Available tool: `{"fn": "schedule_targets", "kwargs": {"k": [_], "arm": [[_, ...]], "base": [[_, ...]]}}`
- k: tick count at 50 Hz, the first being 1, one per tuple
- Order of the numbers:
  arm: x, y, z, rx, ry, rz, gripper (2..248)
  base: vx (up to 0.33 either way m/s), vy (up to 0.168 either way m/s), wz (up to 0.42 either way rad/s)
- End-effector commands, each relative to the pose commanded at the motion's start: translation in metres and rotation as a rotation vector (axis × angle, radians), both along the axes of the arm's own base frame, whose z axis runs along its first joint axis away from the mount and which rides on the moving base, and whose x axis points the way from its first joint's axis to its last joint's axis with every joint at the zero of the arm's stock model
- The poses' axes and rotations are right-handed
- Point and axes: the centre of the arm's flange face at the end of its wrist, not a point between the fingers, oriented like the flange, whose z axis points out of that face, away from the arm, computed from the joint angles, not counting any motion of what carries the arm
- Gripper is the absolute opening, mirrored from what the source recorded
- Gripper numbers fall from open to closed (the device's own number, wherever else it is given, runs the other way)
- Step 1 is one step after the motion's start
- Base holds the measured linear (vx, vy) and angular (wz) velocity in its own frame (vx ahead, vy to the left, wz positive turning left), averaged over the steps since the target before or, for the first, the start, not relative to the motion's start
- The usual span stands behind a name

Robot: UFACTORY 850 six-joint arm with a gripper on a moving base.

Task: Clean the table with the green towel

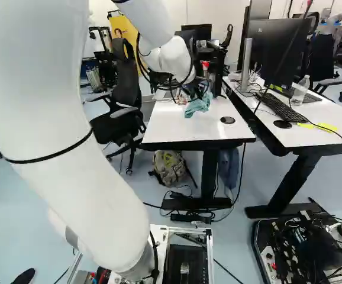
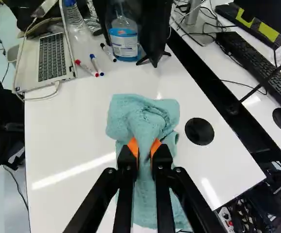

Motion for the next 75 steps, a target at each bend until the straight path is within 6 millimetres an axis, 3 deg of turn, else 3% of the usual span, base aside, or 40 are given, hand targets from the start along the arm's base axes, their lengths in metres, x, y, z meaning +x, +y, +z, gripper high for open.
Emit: {"fn": "schedule_targets", "kwargs": {"k": [61,66,67,71,72,75], "arm": [[0.007,-0.105,-0.001,-0.005,-0.012,-0.169,48],[0.007,-0.112,-0.002,-0.006,-0.013,-0.18,55],[0.007,-0.113,-0.002,-0.006,-0.013,-0.181,87],[0.007,-0.115,-0.002,-0.006,-0.013,-0.183,87],[0.007,-0.115,-0.002,-0.006,-0.013,-0.183,122],[0.007,-0.115,-0.002,-0.006,-0.013,-0.183,122]], "base": [[0.0,0.0,0.0],[0.0,0.0,0.0],[0.0,0.0,0.0],[0.0,0.0,0.0],[0.0,0.0,0.0],[0.0,0.0,0.0]]}}
